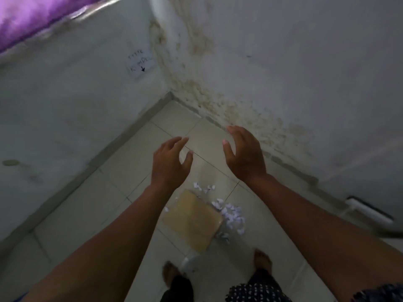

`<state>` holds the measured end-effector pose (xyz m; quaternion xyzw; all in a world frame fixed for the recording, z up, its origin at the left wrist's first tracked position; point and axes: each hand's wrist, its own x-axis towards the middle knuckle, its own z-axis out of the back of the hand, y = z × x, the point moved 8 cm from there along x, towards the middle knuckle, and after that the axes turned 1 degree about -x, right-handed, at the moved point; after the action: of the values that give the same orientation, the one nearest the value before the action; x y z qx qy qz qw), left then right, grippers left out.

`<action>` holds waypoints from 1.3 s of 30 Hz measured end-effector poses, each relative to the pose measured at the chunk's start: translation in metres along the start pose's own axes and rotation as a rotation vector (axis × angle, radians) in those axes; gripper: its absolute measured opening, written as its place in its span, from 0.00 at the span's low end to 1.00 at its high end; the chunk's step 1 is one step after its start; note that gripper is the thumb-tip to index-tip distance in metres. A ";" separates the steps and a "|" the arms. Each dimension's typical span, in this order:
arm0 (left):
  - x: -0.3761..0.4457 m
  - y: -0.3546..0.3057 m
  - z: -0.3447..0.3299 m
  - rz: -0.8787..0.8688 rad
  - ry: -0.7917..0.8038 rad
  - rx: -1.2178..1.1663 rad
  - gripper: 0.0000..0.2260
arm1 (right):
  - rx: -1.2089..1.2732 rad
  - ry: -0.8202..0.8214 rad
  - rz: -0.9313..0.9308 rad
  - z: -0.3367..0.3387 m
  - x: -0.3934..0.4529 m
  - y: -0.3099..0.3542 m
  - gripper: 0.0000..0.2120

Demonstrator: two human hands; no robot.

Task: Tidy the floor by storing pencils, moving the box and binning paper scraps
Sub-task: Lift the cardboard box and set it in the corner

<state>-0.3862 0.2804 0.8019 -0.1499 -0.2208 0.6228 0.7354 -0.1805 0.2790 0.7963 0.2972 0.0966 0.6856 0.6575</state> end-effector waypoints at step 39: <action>-0.114 0.280 -0.172 -0.273 0.463 -0.195 0.30 | 0.199 -0.345 -1.057 -0.290 -0.319 0.023 0.24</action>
<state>-0.5510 0.2279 0.4995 -0.3272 -0.1242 0.4430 0.8254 -0.3683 0.0452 0.4860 0.3769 0.1877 0.1921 0.8865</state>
